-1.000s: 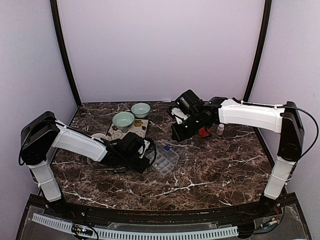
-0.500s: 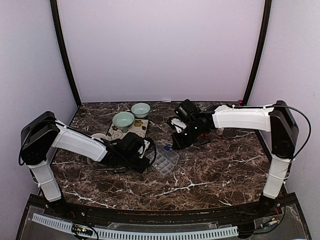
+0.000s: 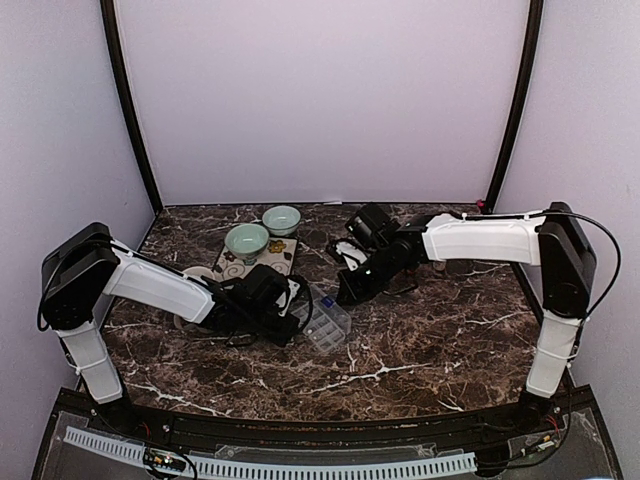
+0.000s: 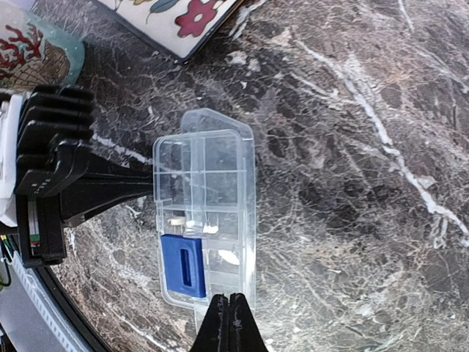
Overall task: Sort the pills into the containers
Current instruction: Close the lid of the pill container.
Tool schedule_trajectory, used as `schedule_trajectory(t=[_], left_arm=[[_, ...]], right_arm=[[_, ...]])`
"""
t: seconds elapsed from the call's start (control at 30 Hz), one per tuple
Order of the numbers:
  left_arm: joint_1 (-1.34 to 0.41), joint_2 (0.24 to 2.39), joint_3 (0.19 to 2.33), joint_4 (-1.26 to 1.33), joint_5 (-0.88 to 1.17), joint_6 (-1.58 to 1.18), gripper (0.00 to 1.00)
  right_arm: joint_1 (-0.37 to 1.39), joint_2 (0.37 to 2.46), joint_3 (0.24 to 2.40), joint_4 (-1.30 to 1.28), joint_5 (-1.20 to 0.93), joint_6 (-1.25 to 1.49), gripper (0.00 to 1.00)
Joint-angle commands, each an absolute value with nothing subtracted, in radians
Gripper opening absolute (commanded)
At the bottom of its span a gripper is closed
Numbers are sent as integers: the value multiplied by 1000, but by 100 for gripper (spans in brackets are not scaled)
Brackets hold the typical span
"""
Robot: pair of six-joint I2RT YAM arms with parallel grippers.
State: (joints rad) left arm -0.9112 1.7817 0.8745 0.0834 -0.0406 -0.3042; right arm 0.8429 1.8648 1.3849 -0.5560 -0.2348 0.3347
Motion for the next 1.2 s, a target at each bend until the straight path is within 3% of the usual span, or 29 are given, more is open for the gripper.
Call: schedule_trajectory(t=[0.0, 1.17], left_arm=[[-904, 1770, 851, 78, -19, -317, 0], [-904, 1722, 784, 73, -3, -341, 0]], right_arm=[[861, 1876, 1374, -532, -270, 343, 0], [941, 2026, 1487, -557, -359, 306, 2]])
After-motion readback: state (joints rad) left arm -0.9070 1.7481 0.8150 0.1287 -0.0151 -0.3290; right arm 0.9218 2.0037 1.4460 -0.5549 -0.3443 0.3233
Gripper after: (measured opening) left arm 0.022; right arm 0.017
